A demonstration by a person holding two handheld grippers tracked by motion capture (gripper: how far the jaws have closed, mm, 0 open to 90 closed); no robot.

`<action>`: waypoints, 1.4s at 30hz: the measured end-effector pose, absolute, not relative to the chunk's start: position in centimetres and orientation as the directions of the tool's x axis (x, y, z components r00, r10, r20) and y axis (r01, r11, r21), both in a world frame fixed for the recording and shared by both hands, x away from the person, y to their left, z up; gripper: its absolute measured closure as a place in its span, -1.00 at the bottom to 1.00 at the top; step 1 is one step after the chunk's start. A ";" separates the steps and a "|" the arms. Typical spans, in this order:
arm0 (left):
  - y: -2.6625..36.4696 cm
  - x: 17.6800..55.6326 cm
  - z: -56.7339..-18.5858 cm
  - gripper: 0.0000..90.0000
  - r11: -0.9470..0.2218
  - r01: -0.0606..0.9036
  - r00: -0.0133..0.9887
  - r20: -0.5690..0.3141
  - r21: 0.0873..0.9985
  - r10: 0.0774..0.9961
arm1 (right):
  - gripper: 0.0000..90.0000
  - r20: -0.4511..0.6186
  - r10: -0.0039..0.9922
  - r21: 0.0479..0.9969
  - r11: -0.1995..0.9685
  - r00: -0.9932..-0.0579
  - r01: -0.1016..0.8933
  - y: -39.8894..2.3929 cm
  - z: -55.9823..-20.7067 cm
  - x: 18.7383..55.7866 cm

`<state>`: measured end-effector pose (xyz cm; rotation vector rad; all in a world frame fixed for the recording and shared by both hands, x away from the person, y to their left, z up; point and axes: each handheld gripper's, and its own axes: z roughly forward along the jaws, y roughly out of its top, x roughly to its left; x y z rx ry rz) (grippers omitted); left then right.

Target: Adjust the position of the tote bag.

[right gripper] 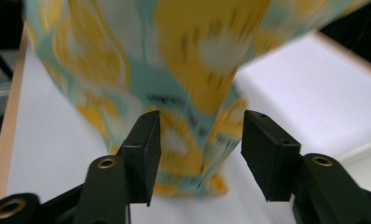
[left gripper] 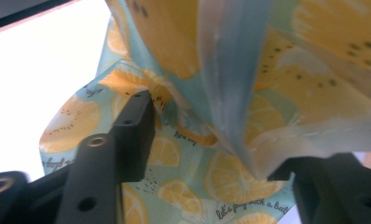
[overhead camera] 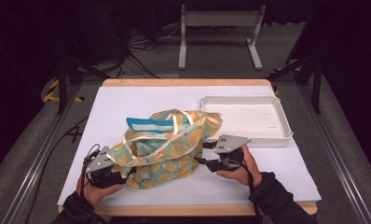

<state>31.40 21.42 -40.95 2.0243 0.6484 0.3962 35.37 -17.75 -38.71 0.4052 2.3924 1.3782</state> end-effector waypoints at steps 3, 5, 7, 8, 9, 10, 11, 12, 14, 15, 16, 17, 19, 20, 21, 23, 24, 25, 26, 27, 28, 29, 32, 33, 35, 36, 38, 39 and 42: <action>21.4 31.4 -41.1 0.19 -0.446 0.278 0.822 0.029 0.851 0.568 | 0.05 -0.166 0.449 0.915 0.403 -0.878 0.033 -18.3 -37.0 34.9; 21.3 31.3 -41.3 0.24 -0.462 0.282 0.824 0.034 0.841 0.566 | 0.15 -0.151 0.451 0.933 0.359 -0.880 0.024 -18.5 -36.4 34.7; 21.2 31.3 -41.5 0.27 -0.475 0.284 0.825 0.040 0.833 0.564 | 0.47 -0.165 0.466 0.936 0.353 -0.869 0.012 -18.3 -36.2 34.5; 21.3 31.3 -41.6 0.28 -0.484 0.285 0.828 0.042 0.827 0.559 | 0.52 -0.161 0.445 0.933 0.359 -0.881 0.011 -18.2 -36.3 34.6; 21.3 31.3 -41.7 0.30 -0.499 0.287 0.828 0.050 0.818 0.558 | 0.66 -0.168 0.438 0.927 0.375 -0.883 0.010 -18.0 -36.5 34.6; 21.3 31.3 -41.8 0.30 -0.497 0.289 0.826 0.050 0.818 0.561 | 0.82 -0.179 0.433 0.919 0.395 -0.884 0.007 -17.7 -36.8 34.6; 21.4 31.3 -41.9 0.30 -0.498 0.297 0.826 0.043 0.815 0.562 | 0.87 -0.181 0.424 0.915 0.402 -0.888 0.006 -17.6 -37.0 34.6; 21.4 31.3 -41.9 0.31 -0.498 0.297 0.826 0.043 0.815 0.562 | 0.87 -0.181 0.424 0.915 0.402 -0.888 0.006 -17.6 -37.0 34.6; 21.5 31.3 -42.2 0.31 -0.507 0.302 0.823 0.047 0.807 0.565 | 0.99 -0.175 0.423 0.910 0.415 -0.889 0.018 -17.6 -37.4 34.8; 21.6 31.3 -42.3 0.31 -0.506 0.307 0.821 0.045 0.806 0.569 | 1.00 -0.158 0.417 0.913 0.407 -0.895 0.029 -17.8 -37.6 35.0; 21.7 31.4 -42.4 0.32 -0.522 0.306 0.824 0.053 0.796 0.564 | 1.00 -0.148 0.419 0.913 0.406 -0.896 0.039 -18.0 -37.7 35.2; 21.7 31.4 -42.6 0.33 -0.526 0.308 0.820 0.060 0.792 0.570 | 1.00 -0.153 0.421 0.903 0.427 -0.894 0.046 -18.1 -38.0 35.3; 21.8 31.4 -42.8 0.34 -0.536 0.312 0.820 0.061 0.784 0.568 | 1.00 -0.151 0.421 0.890 0.452 -0.894 0.063 -18.2 -38.7 35.5; 21.8 31.3 -43.0 0.35 -0.536 0.313 0.823 0.058 0.784 0.566 | 1.00 -0.152 0.418 0.882 0.467 -0.896 0.069 -18.2 -39.0 35.6; 21.8 31.3 -43.1 0.35 -0.543 0.316 0.820 0.064 0.778 0.569 | 1.00 -0.156 0.417 0.870 0.487 -0.895 0.075 -18.1 -39.5 35.7; 21.9 31.2 -43.3 0.36 -0.560 0.320 0.821 0.072 0.764 0.567 | 1.00 -0.148 0.406 0.854 0.512 -0.902 0.090 -17.9 -40.2 35.9; 22.0 31.2 -43.4 0.35 -0.578 0.316 0.824 0.085 0.752 0.560 | 1.00 -0.146 0.398 0.848 0.522 -0.906 0.093 -17.9 -40.4 35.9; 22.1 31.2 -43.5 0.35 -0.577 0.318 0.821 0.085 0.752 0.564 | 1.00 -0.144 0.388 0.832 0.545 -0.910 0.101 -17.7 -40.7 36.0; 22.2 31.2 -43.5 0.35 -0.576 0.323 0.821 0.081 0.751 0.566 | 1.00 -0.139 0.383 0.821 0.560 -0.913 0.110 -17.5 -41.0 36.1; 22.2 31.2 -43.6 0.33 -0.561 0.332 0.815 0.069 0.758 0.576 | 1.00 -0.141 0.383 0.809 0.576 -0.913 0.116 -17.5 -41.3 36.2; 22.4 31.2 -43.7 0.33 -0.560 0.334 0.813 0.069 0.758 0.578 | 1.00 -0.140 0.386 0.803 0.584 -0.912 0.124 -17.5 -41.5 36.3; 22.4 31.2 -43.8 0.33 -0.555 0.341 0.810 0.062 0.758 0.583 | 1.00 -0.132 0.388 0.796 0.589 -0.912 0.136 -17.5 -41.8 36.5; 22.5 31.1 -43.9 0.33 -0.557 0.344 0.809 0.062 0.755 0.584 | 1.00 -0.119 0.391 0.793 0.591 -0.913 0.150 -17.6 -42.0 36.7; 22.5 31.1 -44.0 0.33 -0.557 0.348 0.807 0.061 0.754 0.587 | 1.00 -0.109 0.392 0.789 0.593 -0.913 0.160 -17.6 -42.1 36.7; 22.6 31.2 -44.1 0.33 -0.558 0.351 0.807 0.059 0.752 0.588 | 1.00 -0.092 0.391 0.777 0.603 -0.916 0.180 -17.5 -42.6 36.7; 22.6 31.2 -44.1 0.33 -0.555 0.351 0.805 0.060 0.754 0.590 | 1.00 -0.091 0.388 0.770 0.612 -0.917 0.182 -17.4 -42.8 36.7; 22.7 31.2 -44.1 0.33 -0.547 0.351 0.806 0.052 0.760 0.590 | 1.00 -0.083 0.381 0.758 0.624 -0.921 0.189 -17.4 -43.2 36.7; 22.6 31.2 -44.1 0.32 -0.546 0.350 0.805 0.053 0.761 0.591 | 1.00 -0.077 0.382 0.753 0.628 -0.921 0.198 -17.4 -43.3 36.7; 22.8 31.1 -43.9 0.25 -0.534 0.347 0.803 0.050 0.771 0.594 | 1.00 -0.056 0.383 0.743 0.633 -0.922 0.218 -17.5 -43.7 36.7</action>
